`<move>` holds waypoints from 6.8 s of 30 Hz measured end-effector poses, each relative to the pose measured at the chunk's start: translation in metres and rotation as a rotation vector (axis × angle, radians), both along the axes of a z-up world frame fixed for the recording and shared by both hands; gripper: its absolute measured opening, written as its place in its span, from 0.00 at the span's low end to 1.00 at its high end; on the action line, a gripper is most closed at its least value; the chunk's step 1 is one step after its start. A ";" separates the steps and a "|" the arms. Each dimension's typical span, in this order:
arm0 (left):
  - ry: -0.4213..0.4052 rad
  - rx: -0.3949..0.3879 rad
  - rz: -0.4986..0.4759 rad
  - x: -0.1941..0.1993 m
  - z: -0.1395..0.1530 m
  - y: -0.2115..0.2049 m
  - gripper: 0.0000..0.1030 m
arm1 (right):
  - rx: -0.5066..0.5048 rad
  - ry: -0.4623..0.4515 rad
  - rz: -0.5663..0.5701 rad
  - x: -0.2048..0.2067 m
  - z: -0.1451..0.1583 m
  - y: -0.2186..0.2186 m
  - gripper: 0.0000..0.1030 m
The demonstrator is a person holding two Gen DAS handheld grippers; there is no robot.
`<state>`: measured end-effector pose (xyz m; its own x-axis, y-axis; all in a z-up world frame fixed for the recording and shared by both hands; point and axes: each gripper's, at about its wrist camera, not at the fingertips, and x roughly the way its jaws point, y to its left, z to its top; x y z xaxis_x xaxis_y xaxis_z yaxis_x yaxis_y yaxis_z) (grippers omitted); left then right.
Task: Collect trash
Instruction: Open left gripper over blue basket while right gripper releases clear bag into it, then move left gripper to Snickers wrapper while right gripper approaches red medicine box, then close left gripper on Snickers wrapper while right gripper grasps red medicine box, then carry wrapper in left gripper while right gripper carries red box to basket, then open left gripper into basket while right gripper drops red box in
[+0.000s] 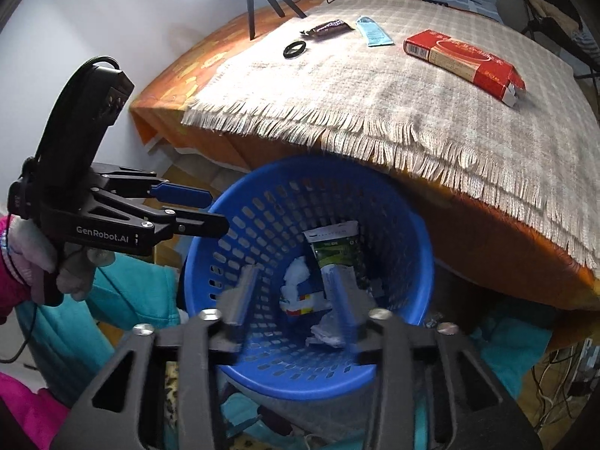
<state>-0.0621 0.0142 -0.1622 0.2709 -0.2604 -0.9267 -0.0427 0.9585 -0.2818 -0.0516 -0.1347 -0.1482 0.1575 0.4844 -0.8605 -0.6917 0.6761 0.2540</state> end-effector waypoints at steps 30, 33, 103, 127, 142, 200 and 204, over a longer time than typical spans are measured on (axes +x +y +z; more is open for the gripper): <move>-0.060 0.043 0.019 0.021 0.018 -0.001 0.63 | -0.157 -0.103 -0.192 0.021 0.010 -0.015 0.66; -0.069 0.051 0.020 0.027 0.022 -0.001 0.63 | -0.165 -0.130 -0.201 0.024 0.014 -0.016 0.66; -0.113 0.217 0.058 0.304 0.003 0.114 0.51 | 0.006 0.030 -0.104 0.321 0.001 0.012 0.74; -0.155 0.209 0.063 0.297 0.012 0.113 0.10 | -0.258 -0.197 0.244 0.267 -0.010 0.066 0.88; -0.222 0.198 0.064 0.266 0.051 0.100 0.08 | -0.230 -0.295 0.168 0.241 0.023 0.051 0.87; 0.004 0.065 -0.148 -0.003 -0.015 -0.023 0.08 | -0.178 -0.176 0.177 -0.020 -0.015 0.009 0.87; 0.018 0.076 -0.153 -0.003 -0.020 -0.027 0.10 | -0.178 -0.164 0.162 -0.020 -0.022 0.009 0.87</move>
